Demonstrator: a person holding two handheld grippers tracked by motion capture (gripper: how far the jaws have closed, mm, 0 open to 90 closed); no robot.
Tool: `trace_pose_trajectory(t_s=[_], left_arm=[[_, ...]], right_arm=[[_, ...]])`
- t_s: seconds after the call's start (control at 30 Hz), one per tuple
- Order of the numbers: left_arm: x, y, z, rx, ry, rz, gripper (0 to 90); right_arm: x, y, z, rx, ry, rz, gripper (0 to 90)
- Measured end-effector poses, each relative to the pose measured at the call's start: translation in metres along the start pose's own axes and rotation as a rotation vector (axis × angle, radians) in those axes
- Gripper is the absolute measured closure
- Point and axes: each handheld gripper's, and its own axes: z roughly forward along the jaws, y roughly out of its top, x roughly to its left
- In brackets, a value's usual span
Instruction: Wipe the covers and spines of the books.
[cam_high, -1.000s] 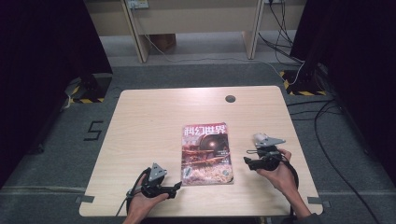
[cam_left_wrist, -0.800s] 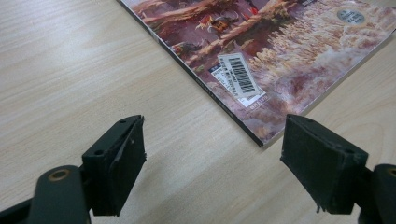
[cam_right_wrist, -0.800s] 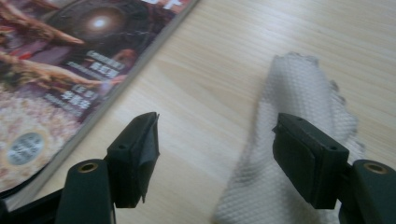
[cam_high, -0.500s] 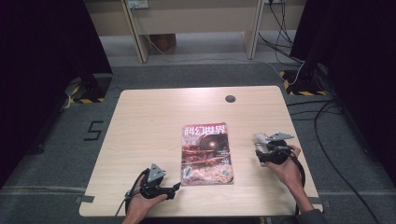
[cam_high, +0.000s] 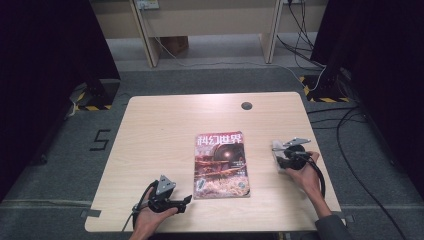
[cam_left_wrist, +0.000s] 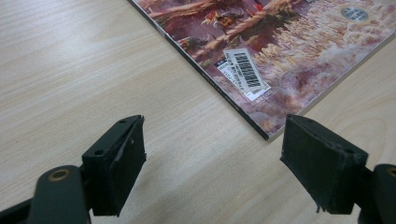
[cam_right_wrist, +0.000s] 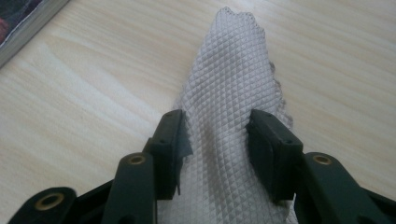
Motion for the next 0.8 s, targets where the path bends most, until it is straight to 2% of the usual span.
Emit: trace_pose_trajectory(t_s=[0.23, 0.47, 0.7, 0.8], left_arm=[[0.0, 0.001, 0.0, 0.002, -0.003, 0.003, 20.8], [-0.002, 0.0, 0.0, 0.003, -0.007, 0.013, 20.8], [-0.002, 0.0, 0.0, 0.005, -0.009, 0.015, 20.8], [-0.002, 0.0, 0.0, 0.003, -0.011, 0.017, 20.7]], right_arm=[[0.013, 0.018, 0.012, 0.002, 0.029, -0.024, 57.4], [0.021, 0.03, 0.02, 0.001, 0.041, -0.025, 54.8], [0.02, 0.028, 0.01, -0.05, 0.06, 0.025, 40.0], [0.021, 0.025, 0.003, -0.07, 0.076, 0.035, 37.4]])
